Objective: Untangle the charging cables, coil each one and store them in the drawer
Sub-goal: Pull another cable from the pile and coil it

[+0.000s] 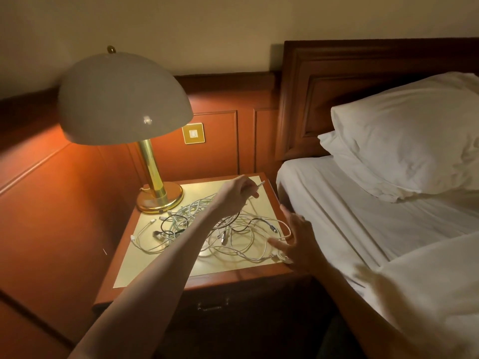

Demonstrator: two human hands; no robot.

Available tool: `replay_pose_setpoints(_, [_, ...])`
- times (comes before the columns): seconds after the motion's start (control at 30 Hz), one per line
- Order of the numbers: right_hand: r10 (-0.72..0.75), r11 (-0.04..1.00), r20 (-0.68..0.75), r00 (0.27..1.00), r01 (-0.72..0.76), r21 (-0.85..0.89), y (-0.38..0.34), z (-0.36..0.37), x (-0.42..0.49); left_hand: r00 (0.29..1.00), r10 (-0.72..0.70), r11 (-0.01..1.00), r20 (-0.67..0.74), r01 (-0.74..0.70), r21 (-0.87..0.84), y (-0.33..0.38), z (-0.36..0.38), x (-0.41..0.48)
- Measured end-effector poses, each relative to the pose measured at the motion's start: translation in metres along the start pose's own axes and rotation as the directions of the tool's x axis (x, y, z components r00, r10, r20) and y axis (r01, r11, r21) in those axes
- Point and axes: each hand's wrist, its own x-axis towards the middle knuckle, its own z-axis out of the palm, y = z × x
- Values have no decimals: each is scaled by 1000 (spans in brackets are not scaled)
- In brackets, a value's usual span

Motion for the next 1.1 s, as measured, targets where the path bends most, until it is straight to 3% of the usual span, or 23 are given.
replay_pose_setpoints(0.07, [140,975,-72,988,-125,182,-26,-5,32,998,45,999,-35,-45,-4,8,-18,11])
replay_pose_setpoints(0.13, [253,906,-52,966,-218,364,-51,-8,70,994,58,996,-93,-63,-55,17,-40,26])
replay_pose_setpoints(0.2, [260,812,119,958,-284,511,-76,-9,105,990,30,979,-140,-57,-195,26,-63,39])
replay_pose_setpoints(0.27, [177,788,294,939,-314,529,-99,-3,138,989,6,947,-146,-53,-316,33,-84,48])
replay_pose_setpoints(0.33, [147,784,365,919,-333,524,-122,5,165,988,16,936,-152,-68,-345,37,-101,52])
replay_pose_setpoints(0.47, [199,856,218,955,-278,435,-147,4,204,971,3,892,-240,-111,-438,40,-134,48])
replay_pose_setpoints(0.6, [115,850,85,990,-142,507,-165,-13,230,929,-35,823,-367,-182,-538,22,-157,34])
replay_pose_setpoints(0.7, [132,810,23,991,-122,574,-188,-24,244,906,-148,879,-397,-64,-472,-9,-144,23])
replay_pose_setpoints(0.8, [106,825,-16,994,-79,559,-208,-30,255,930,-262,955,-258,212,-206,-28,-111,15])
replay_pose_setpoints(0.9, [90,803,32,995,-92,589,-218,-34,260,938,-315,949,-145,307,-72,-31,-78,18])
replay_pose_setpoints(1.0, [103,654,48,994,-103,750,-221,-47,261,936,-282,959,-210,275,-62,-36,-62,32])
replay_pose_setpoints(1.1, [133,472,5,991,-68,879,-216,-65,262,893,-297,953,-339,254,-165,-42,-80,54])
